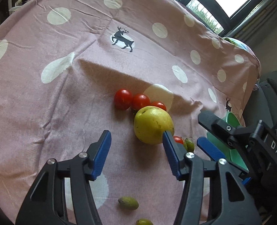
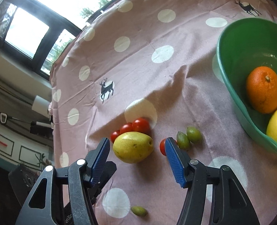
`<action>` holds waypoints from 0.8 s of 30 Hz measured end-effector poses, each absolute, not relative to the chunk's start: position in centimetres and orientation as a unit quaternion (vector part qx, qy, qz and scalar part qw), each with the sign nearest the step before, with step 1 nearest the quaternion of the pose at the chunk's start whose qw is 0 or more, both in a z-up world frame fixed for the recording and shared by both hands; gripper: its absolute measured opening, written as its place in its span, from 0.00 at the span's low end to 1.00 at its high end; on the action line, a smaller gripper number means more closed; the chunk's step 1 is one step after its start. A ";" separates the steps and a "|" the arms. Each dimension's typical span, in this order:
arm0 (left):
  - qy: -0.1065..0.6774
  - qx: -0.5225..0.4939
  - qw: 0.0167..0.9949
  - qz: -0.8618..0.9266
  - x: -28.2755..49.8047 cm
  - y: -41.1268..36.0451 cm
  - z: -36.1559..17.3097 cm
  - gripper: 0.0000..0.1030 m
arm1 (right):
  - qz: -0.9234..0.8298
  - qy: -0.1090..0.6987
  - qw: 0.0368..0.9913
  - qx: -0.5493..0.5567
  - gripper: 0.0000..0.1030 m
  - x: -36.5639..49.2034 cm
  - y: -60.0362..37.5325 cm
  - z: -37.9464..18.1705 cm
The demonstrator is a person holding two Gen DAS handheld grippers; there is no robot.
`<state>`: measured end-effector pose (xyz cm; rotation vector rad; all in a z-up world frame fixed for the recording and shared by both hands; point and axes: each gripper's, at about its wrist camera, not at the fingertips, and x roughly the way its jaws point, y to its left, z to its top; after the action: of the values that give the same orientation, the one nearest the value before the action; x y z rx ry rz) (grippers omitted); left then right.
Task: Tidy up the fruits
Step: 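Close the right tool around the yellow-green pear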
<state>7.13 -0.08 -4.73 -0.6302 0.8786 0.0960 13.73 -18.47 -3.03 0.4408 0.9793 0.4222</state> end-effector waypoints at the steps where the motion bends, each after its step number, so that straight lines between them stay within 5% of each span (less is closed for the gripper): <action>1: 0.421 -0.299 0.856 0.041 7.3 -0.2 -4.9 0.54 | 0.203 0.466 0.835 0.209 0.61 14.1 -18.2 -3.2; 24: 0.422 -0.283 0.861 -0.028 8.6 -1.6 -5.3 0.42 | 0.218 0.521 0.810 0.160 0.61 17.0 -15.3 -6.2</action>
<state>8.59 -1.57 -5.30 -0.5935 0.8865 -0.0582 17.01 -15.29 -6.25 0.3428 1.1133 0.4652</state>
